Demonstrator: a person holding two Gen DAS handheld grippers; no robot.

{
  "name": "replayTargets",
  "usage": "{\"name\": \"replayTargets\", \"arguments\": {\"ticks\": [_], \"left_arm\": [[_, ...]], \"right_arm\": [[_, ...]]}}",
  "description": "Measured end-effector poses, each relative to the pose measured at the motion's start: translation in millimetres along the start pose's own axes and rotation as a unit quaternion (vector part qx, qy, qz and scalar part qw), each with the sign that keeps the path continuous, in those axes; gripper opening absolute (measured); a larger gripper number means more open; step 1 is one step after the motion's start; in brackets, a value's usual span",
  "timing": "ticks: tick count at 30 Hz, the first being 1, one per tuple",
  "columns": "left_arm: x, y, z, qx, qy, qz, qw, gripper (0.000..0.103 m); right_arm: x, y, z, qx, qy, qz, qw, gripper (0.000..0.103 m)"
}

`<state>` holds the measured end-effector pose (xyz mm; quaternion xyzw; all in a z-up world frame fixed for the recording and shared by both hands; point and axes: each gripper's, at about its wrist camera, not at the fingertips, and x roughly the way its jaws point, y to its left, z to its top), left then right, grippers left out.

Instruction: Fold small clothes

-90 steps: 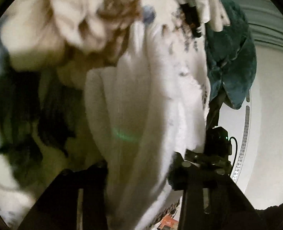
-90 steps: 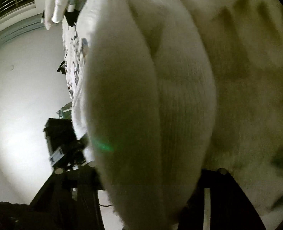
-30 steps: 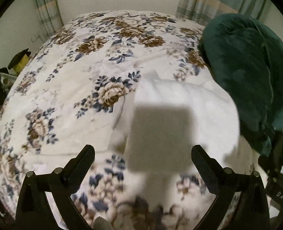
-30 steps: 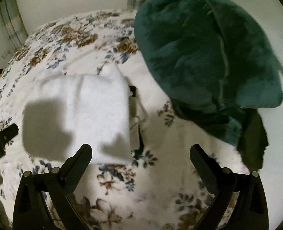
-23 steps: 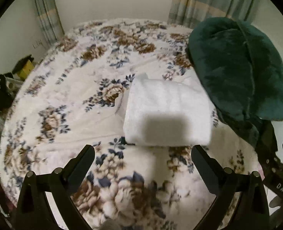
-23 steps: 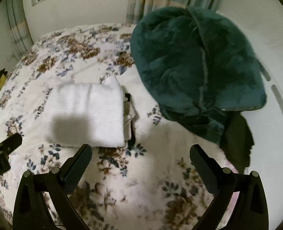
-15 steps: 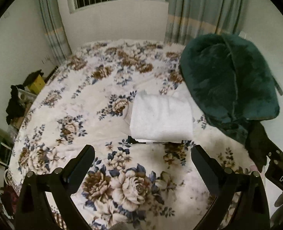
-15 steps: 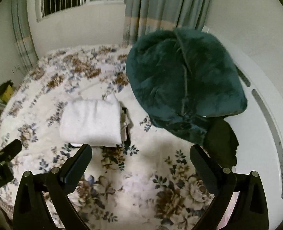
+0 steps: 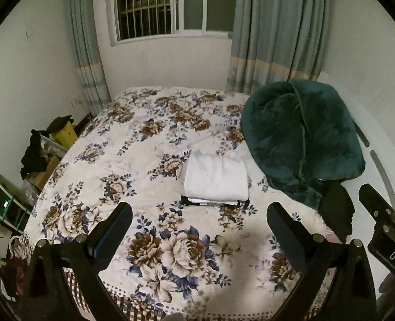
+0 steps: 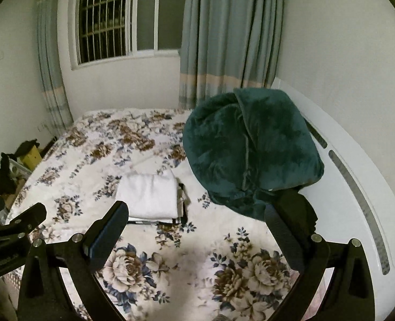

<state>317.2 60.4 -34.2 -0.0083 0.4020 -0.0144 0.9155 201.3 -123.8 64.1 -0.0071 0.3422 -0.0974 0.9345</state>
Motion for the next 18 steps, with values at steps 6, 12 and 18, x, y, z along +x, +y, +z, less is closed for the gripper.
{"name": "replayTargets", "arguments": {"ticks": [6, 12, 18], "left_arm": [[-31.8, -8.1, -9.6, 0.009, -0.015, 0.013, 0.9998, 0.103], [-49.7, -9.5, -18.2, -0.003, -0.028, 0.009, 0.9996, 0.103], [-61.3, -7.8, -20.2, -0.009, -0.039, 0.015, 0.9991, 0.103]], "right_arm": [[-43.8, -4.7, -2.3, -0.008, -0.025, 0.0, 1.0, 0.103], [-69.8, -13.7, -4.2, -0.008, -0.038, 0.004, 0.999, 0.103], [-77.8, -15.1, -2.8, -0.01, -0.043, 0.007, 0.999, 0.103]]}}
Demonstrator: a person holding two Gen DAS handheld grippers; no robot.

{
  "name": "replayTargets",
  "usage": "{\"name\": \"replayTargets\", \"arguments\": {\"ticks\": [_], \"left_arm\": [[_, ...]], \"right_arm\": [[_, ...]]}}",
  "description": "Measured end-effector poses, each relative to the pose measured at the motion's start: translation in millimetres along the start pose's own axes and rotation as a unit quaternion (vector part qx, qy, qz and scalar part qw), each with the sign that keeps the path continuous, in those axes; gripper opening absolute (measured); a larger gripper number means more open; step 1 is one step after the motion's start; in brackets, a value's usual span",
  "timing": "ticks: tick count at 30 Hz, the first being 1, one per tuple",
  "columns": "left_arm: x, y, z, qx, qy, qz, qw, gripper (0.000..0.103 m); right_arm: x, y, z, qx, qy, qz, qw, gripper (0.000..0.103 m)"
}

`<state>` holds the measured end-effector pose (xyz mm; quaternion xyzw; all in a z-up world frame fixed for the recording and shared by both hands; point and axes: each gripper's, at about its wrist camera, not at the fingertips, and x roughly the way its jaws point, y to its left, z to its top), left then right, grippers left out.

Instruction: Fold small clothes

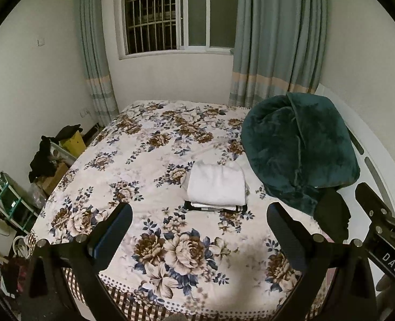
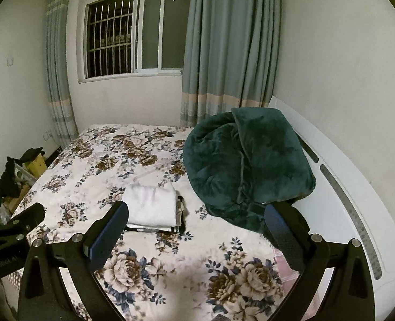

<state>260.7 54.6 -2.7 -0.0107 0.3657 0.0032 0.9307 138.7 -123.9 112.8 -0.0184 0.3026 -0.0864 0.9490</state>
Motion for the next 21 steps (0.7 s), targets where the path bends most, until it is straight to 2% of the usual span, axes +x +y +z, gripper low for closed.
{"name": "replayTargets", "arguments": {"ticks": [21], "left_arm": [[-7.7, 7.2, 5.4, -0.009, -0.009, 0.008, 0.9999, 0.103]], "right_arm": [[3.6, -1.0, 11.3, -0.003, 0.002, 0.011, 1.0, 0.103]]}}
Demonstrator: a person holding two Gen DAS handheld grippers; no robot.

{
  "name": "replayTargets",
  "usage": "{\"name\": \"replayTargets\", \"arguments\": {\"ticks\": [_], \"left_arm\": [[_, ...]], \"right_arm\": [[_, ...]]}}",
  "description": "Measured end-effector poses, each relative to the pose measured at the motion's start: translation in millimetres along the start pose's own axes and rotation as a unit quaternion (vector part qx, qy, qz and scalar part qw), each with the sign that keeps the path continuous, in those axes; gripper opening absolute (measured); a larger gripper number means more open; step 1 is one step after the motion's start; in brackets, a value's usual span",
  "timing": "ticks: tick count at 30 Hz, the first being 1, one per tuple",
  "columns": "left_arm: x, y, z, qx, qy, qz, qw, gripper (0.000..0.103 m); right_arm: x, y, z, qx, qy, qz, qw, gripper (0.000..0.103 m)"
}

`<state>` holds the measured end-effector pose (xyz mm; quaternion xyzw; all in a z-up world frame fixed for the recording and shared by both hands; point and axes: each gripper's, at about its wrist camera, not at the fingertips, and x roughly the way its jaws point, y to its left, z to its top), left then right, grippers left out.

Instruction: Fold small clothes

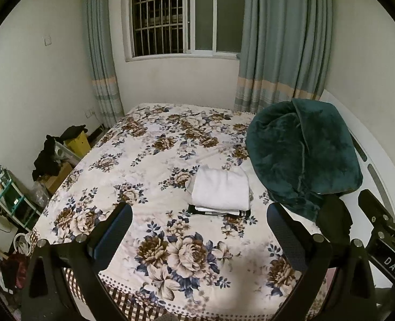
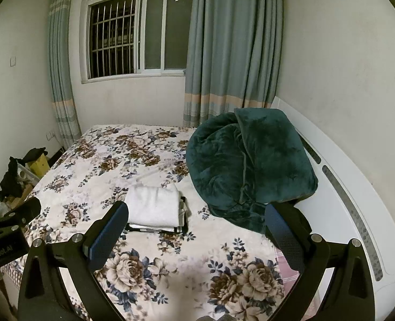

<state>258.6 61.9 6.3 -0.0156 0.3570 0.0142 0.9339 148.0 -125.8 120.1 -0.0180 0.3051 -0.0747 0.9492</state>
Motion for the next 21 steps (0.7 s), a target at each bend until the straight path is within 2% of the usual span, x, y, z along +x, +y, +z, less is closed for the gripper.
{"name": "replayTargets", "arguments": {"ticks": [21], "left_arm": [[-8.0, 1.8, 3.3, 0.0, -0.007, 0.009, 0.9999, 0.103]], "right_arm": [[0.0, 5.5, 6.3, 0.002, 0.0, 0.014, 1.0, 0.103]]}}
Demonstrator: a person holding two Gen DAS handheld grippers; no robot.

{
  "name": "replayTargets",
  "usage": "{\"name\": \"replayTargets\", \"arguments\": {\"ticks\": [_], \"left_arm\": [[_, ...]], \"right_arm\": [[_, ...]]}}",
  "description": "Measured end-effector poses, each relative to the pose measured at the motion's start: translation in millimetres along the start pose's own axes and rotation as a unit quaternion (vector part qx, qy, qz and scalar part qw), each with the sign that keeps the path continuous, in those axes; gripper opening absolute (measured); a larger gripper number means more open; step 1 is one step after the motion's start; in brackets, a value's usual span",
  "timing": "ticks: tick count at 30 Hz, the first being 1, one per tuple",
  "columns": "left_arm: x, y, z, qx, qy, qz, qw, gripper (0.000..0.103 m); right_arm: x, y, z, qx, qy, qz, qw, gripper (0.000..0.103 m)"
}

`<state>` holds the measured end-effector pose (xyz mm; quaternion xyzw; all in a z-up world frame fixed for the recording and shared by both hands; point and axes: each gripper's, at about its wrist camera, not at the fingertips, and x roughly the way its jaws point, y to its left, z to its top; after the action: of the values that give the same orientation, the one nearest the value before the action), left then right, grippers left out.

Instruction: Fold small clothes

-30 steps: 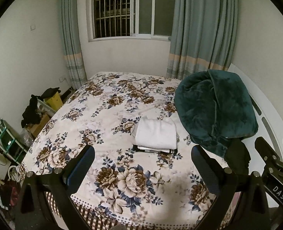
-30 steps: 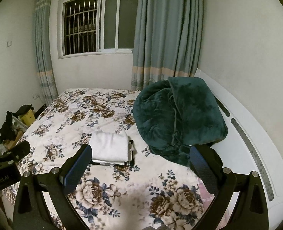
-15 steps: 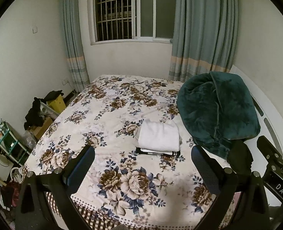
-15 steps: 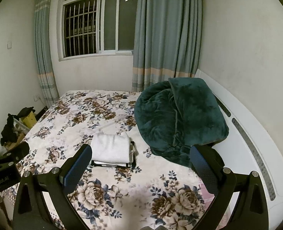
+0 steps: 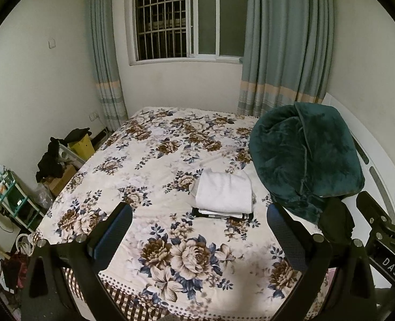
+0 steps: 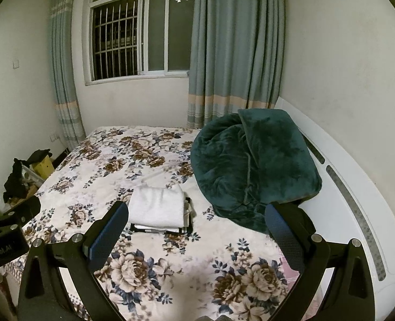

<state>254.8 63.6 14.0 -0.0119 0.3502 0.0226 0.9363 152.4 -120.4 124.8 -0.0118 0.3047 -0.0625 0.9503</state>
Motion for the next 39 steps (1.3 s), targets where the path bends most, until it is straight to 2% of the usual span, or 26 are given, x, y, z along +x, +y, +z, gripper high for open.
{"name": "replayTargets", "arguments": {"ticks": [39], "left_arm": [[-19.5, 9.9, -3.5, -0.009, -0.006, 0.012, 0.9999, 0.103]], "right_arm": [[-0.9, 10.6, -2.2, 0.002, -0.002, 0.006, 1.0, 0.103]]}}
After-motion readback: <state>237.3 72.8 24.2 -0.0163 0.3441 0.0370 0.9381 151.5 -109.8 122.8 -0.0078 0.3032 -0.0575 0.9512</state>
